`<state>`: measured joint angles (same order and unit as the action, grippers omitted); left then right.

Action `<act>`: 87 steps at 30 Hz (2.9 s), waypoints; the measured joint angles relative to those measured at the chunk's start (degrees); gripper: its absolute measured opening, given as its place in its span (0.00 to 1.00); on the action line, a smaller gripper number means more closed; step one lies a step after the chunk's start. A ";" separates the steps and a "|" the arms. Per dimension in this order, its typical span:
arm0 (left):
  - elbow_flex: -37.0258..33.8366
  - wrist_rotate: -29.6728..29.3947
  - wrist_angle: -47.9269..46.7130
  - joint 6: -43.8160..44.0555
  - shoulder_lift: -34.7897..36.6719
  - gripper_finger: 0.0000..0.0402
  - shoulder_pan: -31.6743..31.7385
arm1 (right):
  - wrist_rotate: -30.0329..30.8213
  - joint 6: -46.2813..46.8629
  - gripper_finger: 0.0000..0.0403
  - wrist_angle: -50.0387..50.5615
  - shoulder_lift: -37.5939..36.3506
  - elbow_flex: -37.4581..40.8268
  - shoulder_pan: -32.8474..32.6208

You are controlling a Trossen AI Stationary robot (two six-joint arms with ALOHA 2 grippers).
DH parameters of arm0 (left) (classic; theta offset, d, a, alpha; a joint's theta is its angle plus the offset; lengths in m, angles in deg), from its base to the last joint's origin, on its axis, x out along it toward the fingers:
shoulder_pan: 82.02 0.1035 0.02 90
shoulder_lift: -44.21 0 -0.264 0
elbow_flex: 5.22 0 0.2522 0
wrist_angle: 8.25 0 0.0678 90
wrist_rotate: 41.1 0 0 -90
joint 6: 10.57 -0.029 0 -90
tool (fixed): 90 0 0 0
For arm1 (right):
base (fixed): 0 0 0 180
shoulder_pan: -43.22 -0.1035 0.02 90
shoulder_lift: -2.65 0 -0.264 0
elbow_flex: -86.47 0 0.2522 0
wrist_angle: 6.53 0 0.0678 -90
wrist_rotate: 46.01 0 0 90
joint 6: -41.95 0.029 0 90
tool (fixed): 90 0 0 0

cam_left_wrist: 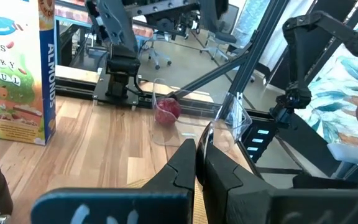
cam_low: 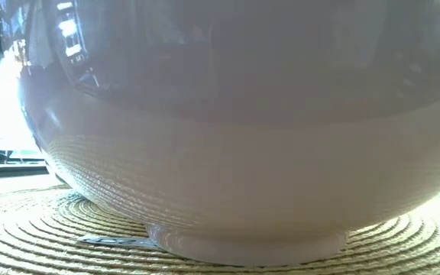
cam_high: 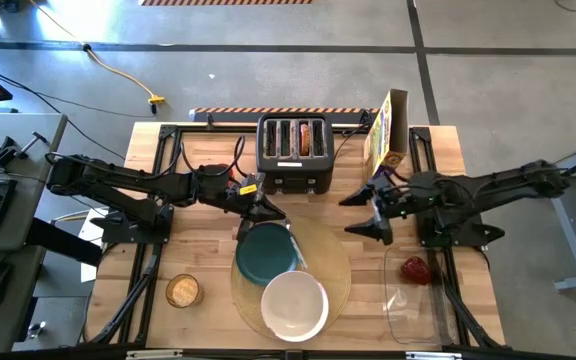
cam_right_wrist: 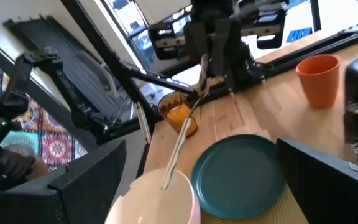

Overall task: Arrange a breakfast setting
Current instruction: Put the white patterned spoon on the brown table mat

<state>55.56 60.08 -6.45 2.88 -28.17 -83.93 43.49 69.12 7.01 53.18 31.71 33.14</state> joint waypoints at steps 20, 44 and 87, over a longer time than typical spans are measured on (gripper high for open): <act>0.00 -6.93 -0.66 7.78 0.00 0.00 -0.01 | 1.24 8.57 0.99 -1.28 18.98 -6.97 -0.49; 0.00 -9.55 -1.48 12.04 0.00 0.00 0.00 | 0.22 5.36 0.80 -0.92 33.12 -17.75 -0.49; 0.00 -11.73 -3.72 12.41 0.04 0.00 0.02 | 3.47 6.29 0.02 0.89 33.00 -17.88 -0.42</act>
<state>55.56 48.35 -10.17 15.30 -28.13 -83.91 46.97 75.40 7.90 86.18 13.83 32.72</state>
